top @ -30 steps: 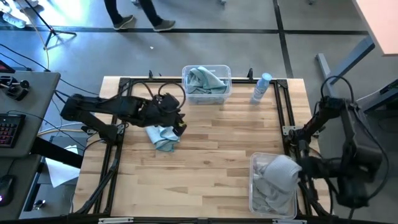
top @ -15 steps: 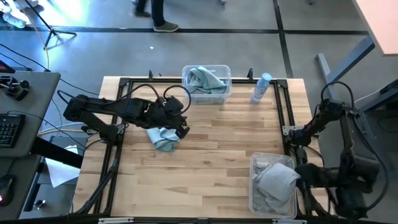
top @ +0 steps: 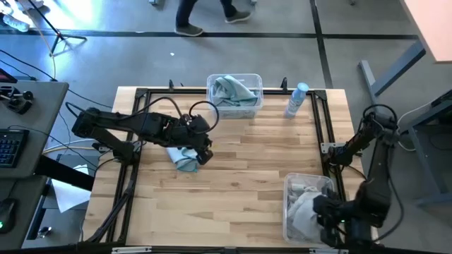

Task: Sort microfiber towel by color & place in baskets
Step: Put the gray microfiber towel into the bottom transparent bin

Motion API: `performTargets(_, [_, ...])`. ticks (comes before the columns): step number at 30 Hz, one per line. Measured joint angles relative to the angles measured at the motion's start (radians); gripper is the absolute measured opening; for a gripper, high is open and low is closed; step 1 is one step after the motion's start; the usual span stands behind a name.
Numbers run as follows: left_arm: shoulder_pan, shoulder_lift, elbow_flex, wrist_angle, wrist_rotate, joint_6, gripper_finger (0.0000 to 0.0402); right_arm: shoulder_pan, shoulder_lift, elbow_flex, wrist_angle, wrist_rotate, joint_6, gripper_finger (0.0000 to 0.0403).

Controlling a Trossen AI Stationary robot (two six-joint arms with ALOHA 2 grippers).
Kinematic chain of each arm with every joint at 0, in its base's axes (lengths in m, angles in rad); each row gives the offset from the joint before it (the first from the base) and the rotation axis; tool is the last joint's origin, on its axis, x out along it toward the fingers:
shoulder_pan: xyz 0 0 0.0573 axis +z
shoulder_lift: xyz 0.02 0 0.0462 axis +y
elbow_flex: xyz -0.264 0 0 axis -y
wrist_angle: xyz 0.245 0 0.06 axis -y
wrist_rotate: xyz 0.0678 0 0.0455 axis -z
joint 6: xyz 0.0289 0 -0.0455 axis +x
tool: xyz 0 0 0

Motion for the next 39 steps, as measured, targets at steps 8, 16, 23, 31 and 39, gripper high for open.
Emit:
performTargets(8, [-0.031,0.000,0.000,-0.001,0.019,0.017,0.0117,-0.178,0.000,-0.128,0.091,-0.347,-0.001,0.0000])
performTargets(16, [-0.064,0.000,0.000,-0.001,0.021,0.017,0.0117,-0.213,0.000,-0.247,0.123,-0.418,0.000,0.0000])
performTargets(23, [-0.071,0.000,0.000,-0.001,0.021,0.036,0.0117,-0.213,0.000,-0.352,0.202,-0.435,-0.005,0.0000])
performTargets(31, [-0.071,0.000,0.000,-0.001,0.017,0.036,0.0117,-0.213,0.000,-0.385,0.248,-0.447,-0.027,0.0001])
performTargets(39, [-0.070,0.000,0.000,-0.001,0.004,0.036,0.0117,-0.212,0.000,-0.384,0.267,-0.444,-0.027,0.0067])
